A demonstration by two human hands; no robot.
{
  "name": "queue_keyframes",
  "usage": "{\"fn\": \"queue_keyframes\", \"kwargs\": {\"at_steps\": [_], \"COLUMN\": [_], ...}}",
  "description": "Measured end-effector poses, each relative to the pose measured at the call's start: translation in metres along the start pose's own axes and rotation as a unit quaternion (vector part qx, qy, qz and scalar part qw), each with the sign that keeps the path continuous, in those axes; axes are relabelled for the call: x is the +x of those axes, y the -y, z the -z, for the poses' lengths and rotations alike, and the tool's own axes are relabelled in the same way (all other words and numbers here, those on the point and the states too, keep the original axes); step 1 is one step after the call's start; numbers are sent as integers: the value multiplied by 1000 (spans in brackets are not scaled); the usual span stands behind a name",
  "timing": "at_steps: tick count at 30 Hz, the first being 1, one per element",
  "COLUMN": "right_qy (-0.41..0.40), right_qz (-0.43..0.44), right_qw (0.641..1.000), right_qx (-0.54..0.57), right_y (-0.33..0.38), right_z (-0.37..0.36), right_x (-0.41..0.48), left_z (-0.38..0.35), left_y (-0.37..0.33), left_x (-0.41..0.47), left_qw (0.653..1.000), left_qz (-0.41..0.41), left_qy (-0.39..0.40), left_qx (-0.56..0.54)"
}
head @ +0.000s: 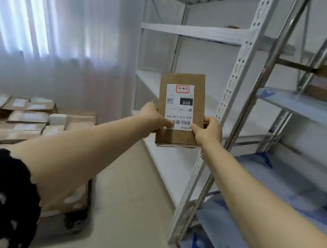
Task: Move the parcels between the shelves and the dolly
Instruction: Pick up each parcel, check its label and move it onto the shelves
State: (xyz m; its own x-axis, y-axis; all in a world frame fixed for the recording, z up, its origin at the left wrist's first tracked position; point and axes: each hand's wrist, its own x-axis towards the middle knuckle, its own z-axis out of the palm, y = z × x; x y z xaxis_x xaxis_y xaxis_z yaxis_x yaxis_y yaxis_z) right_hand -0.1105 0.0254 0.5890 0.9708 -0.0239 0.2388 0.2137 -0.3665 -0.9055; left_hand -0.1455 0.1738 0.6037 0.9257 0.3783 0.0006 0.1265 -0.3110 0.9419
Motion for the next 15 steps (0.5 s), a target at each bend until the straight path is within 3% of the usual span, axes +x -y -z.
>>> {"fn": "queue_keyframes", "kwargs": {"at_steps": [9, 15], "right_qy": [113, 175], "right_qz": [-96, -94], "right_qw": [989, 980], "right_qx": [5, -11], "right_y": [-67, -106], "right_z": [-176, -256], "right_x": [25, 86], "left_z": [61, 67], "left_y": [150, 209], "left_x": [89, 169], "left_qw": [989, 977], "left_qz": [143, 200], "left_qy": [-44, -74], "left_qx": [-3, 17]}}
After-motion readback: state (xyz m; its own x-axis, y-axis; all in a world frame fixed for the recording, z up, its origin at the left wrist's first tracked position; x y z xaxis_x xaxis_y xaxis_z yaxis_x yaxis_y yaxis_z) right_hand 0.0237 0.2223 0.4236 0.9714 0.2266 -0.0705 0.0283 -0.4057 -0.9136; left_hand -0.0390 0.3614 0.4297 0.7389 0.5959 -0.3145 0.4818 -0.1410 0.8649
